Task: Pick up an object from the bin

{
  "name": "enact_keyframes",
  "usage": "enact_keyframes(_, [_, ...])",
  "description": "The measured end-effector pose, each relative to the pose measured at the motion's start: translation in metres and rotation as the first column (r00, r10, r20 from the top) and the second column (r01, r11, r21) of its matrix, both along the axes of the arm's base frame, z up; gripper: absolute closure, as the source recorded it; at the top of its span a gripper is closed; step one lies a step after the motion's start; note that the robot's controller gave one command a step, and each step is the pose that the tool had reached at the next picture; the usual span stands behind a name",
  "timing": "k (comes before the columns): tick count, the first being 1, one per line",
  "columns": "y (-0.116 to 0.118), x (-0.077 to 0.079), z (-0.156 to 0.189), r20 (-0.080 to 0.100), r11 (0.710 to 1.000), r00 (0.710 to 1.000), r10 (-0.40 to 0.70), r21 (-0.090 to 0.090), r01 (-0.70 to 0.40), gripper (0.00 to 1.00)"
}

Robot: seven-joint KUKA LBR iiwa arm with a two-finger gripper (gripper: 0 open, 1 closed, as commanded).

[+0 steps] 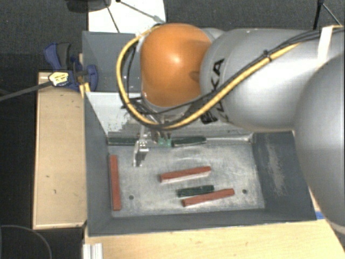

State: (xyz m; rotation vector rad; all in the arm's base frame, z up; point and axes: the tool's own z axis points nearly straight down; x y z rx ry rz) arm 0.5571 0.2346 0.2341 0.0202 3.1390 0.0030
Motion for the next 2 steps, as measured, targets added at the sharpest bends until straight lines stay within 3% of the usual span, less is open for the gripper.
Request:
enact_keyframes(1, [0.0,0.0,0.0,0.0,1.0,1.0,0.002,0.0,-0.002,0.0])
enact_keyframes(2, [-0.061,0.011,-0.008,0.0,0.999,0.999,0.037,0.0,-0.037,0.0])
